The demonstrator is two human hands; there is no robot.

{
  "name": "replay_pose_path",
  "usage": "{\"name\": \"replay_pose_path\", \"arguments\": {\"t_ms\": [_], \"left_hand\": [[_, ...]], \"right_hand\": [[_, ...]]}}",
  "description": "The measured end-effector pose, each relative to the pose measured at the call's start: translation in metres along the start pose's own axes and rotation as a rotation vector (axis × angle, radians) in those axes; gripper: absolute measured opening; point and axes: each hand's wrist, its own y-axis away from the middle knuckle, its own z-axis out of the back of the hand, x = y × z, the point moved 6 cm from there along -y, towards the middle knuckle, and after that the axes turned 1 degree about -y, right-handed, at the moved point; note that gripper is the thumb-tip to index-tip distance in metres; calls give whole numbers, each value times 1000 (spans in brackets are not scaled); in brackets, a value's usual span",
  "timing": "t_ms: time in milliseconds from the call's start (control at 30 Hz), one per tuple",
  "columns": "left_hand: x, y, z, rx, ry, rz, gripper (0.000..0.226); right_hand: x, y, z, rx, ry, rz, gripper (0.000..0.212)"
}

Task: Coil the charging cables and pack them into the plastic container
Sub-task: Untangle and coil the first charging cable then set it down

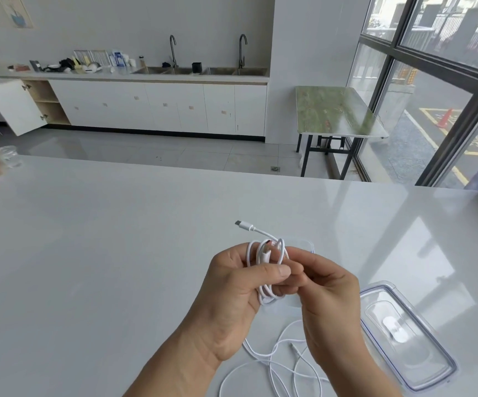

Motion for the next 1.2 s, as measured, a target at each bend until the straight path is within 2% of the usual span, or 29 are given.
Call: {"name": "replay_pose_path", "arguments": {"t_ms": [200, 367, 500, 600, 833, 1100, 1200], "left_hand": [[8, -6, 5, -101, -110, 19, 33], [0, -12, 12, -139, -462, -22, 14], [1, -15, 15, -151, -507, 0, 9], [-1, -13, 15, -210, -562, -25, 25], [-2, -12, 21, -200, -470, 63, 18], [-5, -11, 27, -203, -302, 71, 13], [-4, -10, 24, -191, -267, 60, 14]], "right_hand": [[-7, -2, 3, -59, 42, -43, 20], [3, -8, 15, -140, 44, 20, 19], [17, -14, 20, -118, 96, 65, 26], [17, -13, 22, -102, 85, 24, 20], [13, -16, 29, 10, 63, -143, 10], [16, -14, 50, -75, -20, -119, 8], [16, -12, 55, -75, 138, -85, 14]]}}
